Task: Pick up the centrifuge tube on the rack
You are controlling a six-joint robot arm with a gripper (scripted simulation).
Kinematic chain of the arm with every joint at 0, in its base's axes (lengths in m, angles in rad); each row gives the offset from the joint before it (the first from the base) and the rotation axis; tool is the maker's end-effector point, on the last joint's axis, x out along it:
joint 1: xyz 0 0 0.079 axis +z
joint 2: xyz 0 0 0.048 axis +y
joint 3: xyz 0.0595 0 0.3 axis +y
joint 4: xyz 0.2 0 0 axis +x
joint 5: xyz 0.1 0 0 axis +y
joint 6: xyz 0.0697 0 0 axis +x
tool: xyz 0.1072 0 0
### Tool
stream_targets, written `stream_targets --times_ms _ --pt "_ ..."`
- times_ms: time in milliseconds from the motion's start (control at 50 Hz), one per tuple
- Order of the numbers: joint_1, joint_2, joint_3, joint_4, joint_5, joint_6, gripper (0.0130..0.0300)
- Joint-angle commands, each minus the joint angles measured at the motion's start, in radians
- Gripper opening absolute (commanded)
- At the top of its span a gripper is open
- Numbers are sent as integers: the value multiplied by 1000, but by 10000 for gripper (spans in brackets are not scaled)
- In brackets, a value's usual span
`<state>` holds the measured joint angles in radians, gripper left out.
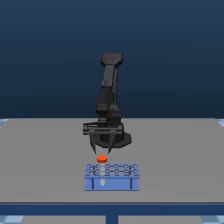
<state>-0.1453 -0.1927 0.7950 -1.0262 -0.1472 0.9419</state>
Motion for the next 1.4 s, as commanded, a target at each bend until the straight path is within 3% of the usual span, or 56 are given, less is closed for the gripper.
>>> stream_targets --times_ms 20,800,1400 --pt "1 7 -5 -16 2 22 300" --pt "0 14 10 129 -12 -123 300" --pt "1 63 37 398 -67 -397 300"
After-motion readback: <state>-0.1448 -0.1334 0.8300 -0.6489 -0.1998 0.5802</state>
